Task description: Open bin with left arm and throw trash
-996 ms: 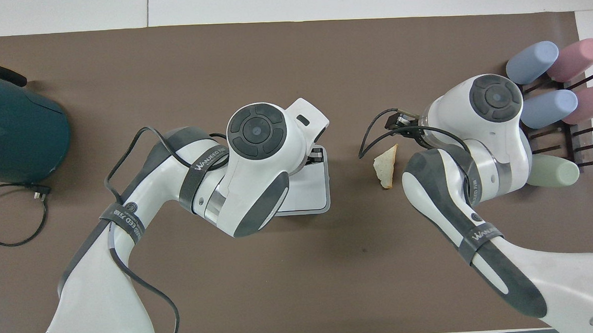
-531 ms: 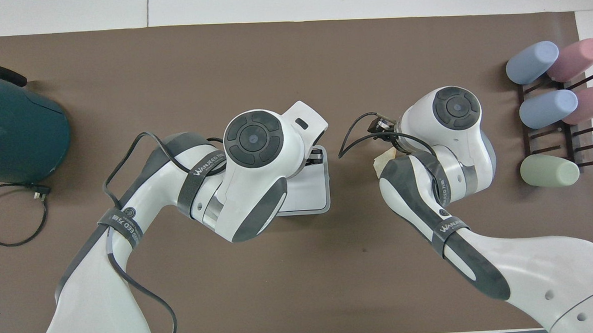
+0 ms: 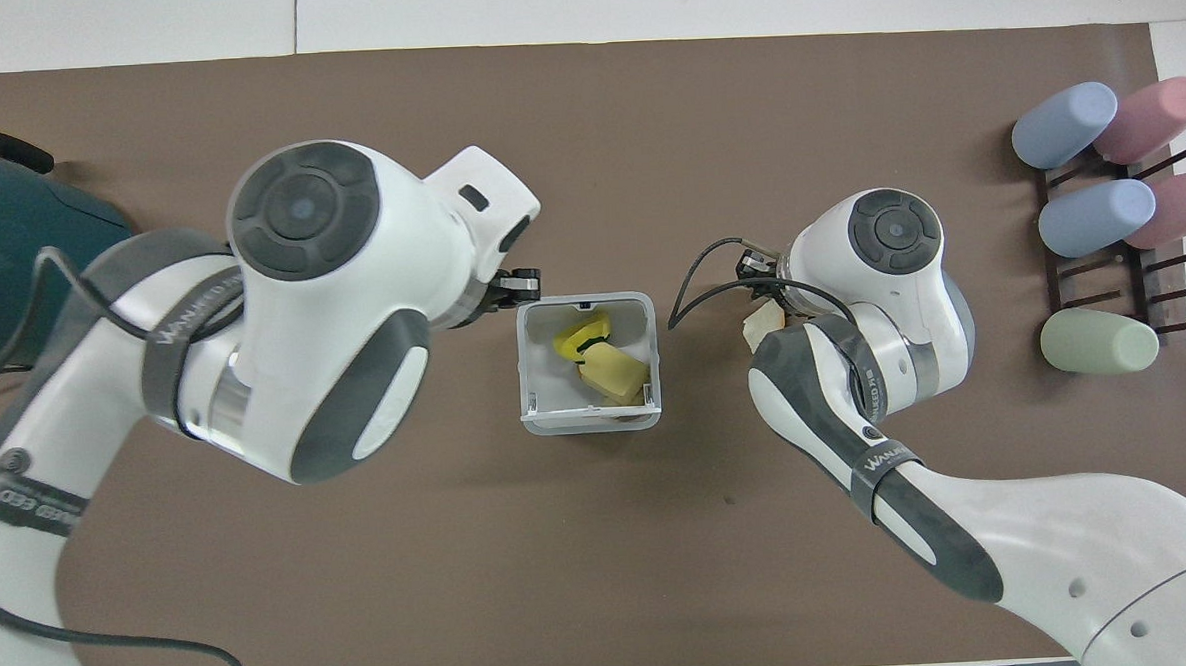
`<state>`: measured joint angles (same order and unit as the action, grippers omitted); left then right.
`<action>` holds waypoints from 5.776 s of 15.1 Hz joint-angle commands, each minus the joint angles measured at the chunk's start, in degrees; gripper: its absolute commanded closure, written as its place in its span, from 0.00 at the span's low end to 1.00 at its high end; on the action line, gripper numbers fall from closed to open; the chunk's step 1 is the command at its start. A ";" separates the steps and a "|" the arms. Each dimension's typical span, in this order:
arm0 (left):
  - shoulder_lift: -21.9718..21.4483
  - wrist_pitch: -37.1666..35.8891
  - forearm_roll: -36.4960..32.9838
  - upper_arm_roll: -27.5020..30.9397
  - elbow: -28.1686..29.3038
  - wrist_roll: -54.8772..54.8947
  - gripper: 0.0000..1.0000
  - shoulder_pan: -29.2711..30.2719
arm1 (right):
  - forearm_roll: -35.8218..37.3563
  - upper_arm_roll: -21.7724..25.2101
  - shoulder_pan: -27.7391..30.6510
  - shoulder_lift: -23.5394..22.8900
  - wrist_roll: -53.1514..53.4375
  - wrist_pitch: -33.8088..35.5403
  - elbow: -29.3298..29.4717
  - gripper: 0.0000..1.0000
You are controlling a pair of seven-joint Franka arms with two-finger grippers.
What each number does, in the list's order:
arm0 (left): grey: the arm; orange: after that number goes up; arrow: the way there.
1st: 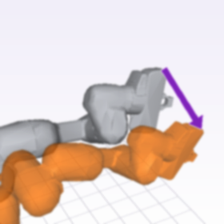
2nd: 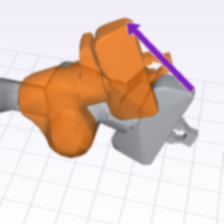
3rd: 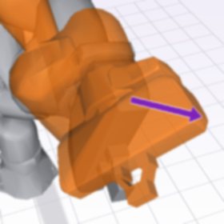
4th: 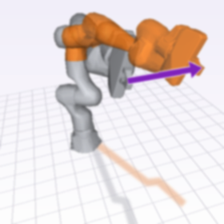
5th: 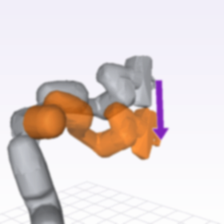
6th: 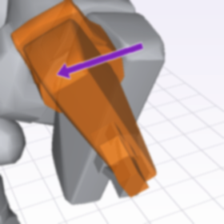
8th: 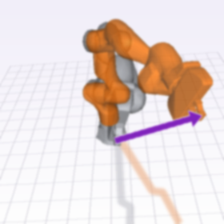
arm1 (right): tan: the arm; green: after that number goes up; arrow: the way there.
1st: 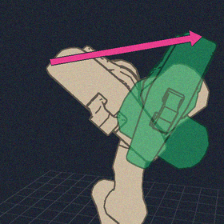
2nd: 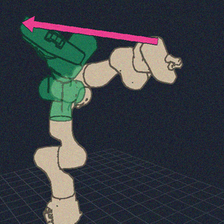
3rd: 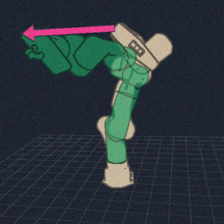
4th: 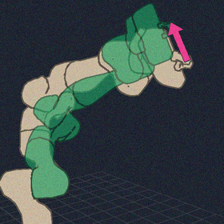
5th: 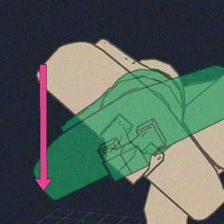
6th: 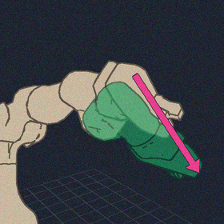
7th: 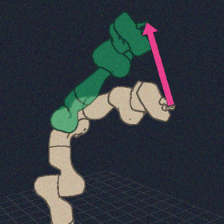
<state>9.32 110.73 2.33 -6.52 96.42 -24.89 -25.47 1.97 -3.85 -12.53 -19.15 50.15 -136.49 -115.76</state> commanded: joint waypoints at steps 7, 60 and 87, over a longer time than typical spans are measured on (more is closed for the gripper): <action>-2.55 12.55 0.22 0.19 17.72 32.70 0.00 15.80 | -0.38 -0.19 0.49 7.20 0.56 15.85 9.82 1.00; 4.66 18.91 18.85 -0.77 11.77 20.50 0.70 -5.02 | -1.27 0.34 13.41 12.83 10.84 -4.49 -16.51 0.00; -10.54 -21.07 -2.24 1.42 -4.67 21.63 0.00 22.30 | -10.21 -0.19 -9.43 9.31 33.77 4.50 9.86 1.00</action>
<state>1.36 93.30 2.13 -5.20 92.21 -4.31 -4.60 -4.38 -4.21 -19.91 -7.60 81.00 -129.11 -108.29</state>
